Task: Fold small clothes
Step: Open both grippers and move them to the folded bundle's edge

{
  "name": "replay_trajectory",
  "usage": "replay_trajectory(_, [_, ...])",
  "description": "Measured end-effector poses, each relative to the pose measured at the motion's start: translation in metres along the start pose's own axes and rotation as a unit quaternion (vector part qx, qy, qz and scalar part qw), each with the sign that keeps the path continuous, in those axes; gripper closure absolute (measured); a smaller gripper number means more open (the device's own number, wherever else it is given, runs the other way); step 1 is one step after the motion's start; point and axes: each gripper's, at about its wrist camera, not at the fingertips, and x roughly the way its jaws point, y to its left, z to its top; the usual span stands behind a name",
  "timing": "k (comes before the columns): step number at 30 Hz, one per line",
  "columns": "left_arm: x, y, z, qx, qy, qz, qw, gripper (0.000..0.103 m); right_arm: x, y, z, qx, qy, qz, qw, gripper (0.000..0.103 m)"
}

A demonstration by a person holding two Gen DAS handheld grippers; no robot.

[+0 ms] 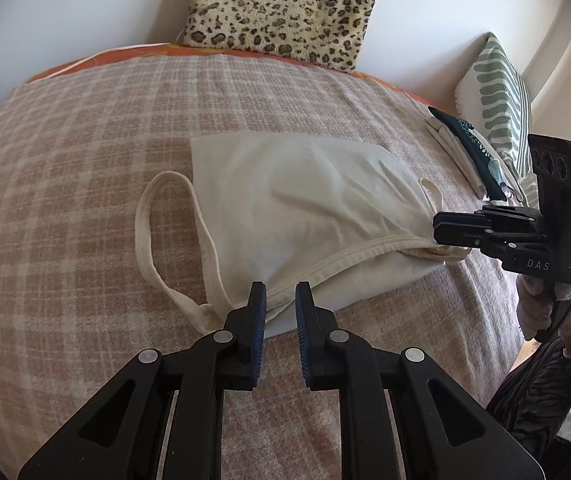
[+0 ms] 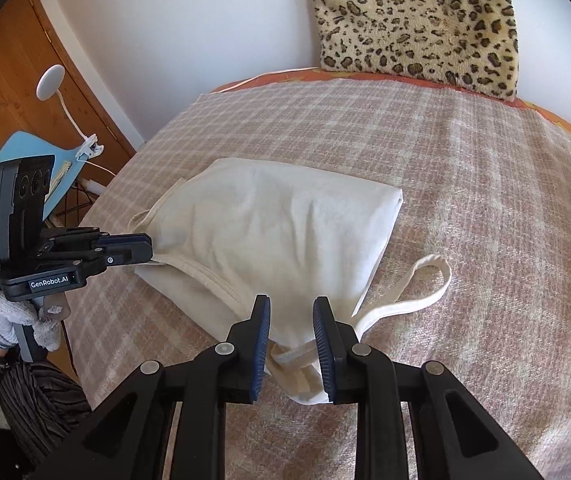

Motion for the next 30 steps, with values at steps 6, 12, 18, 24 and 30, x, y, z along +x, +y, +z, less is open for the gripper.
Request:
replay_trajectory(6, [0.0, -0.005, -0.028, 0.018, 0.02, 0.0, 0.9996, 0.09, -0.009, 0.002, -0.026, -0.034, 0.018, -0.02, 0.999, 0.081])
replay_trajectory(12, [-0.027, -0.009, -0.02, 0.008, -0.014, -0.03, 0.9994, 0.09, -0.013, 0.017, -0.048, -0.074, 0.037, -0.037, 0.996, 0.081])
replay_trajectory(18, [-0.036, -0.01, 0.023, -0.006, -0.066, -0.035, 0.9972, 0.09, -0.042, 0.016, -0.026, -0.037, -0.04, -0.015, 0.998, 0.081])
replay_trajectory(24, [-0.007, -0.006, 0.056, -0.02, -0.062, -0.032, 0.9973, 0.09, -0.023, -0.002, 0.001, 0.021, -0.051, -0.009, 0.998, 0.078])
replay_trajectory(30, [0.033, -0.005, 0.053, -0.022, -0.001, -0.04, 0.9989, 0.09, 0.005, 0.01, -0.004, -0.017, -0.009, -0.011, 1.0, 0.078])
